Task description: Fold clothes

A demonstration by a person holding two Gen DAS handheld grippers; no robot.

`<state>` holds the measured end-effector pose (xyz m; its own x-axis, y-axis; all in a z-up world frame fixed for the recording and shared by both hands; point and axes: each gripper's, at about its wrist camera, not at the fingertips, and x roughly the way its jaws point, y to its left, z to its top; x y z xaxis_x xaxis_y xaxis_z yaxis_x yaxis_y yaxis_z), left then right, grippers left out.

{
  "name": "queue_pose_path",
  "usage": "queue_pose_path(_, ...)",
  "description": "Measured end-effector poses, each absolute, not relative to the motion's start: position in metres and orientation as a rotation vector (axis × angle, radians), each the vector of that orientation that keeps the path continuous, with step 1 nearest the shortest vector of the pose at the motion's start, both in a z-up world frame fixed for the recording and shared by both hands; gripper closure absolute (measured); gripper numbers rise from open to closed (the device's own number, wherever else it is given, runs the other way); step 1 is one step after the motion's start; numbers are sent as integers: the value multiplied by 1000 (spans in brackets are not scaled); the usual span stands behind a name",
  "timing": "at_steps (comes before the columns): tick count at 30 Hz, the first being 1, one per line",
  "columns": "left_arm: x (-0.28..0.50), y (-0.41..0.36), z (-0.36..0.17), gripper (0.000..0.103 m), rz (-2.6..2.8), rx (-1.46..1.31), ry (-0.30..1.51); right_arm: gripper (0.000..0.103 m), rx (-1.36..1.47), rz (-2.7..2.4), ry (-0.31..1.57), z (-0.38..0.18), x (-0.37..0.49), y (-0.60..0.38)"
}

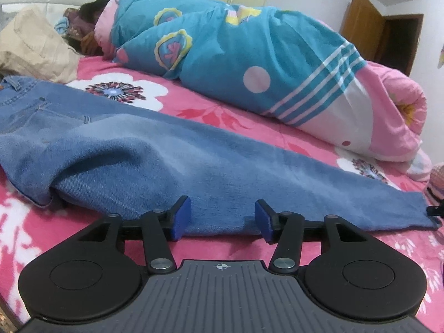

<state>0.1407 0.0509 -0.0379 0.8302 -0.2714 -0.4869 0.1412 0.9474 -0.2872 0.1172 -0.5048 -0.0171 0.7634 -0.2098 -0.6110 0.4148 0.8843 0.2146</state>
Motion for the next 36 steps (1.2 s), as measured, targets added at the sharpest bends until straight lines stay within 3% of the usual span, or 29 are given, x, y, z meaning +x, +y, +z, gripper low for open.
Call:
queue_pose_path(4,140,54,-41,51,-233,-268,541,95,184,-39,633,12,141,-417)
queue_pose_path(6,139,56,-42,51,-240,-280,537,89,67,235,685,16,168,-346)
queue_pose_path(13,138,61,-46,51,-258,-317,526,89,-149,534,858,-36,257,-182)
queue_pose_path(15,138,62,-46,51,-261,-325,526,93,-138,463,838,-36,277,-176)
queue_pose_path(19,136,60,-45,51,-254,-315,526,89,-159,427,784,-8,275,-165)
queue_pose_path(23,135,59,-45,51,-248,-306,524,83,-161,593,846,-10,273,-125)
queue_pose_path(27,134,63,-45,51,-251,-333,520,88,-102,523,899,-32,307,-103)
queue_pose_path(32,133,64,-45,51,-249,-346,519,83,-155,586,815,3,296,-78)
queue_pose_path(36,132,64,-45,51,-245,-345,517,83,-141,720,880,-3,304,-44)
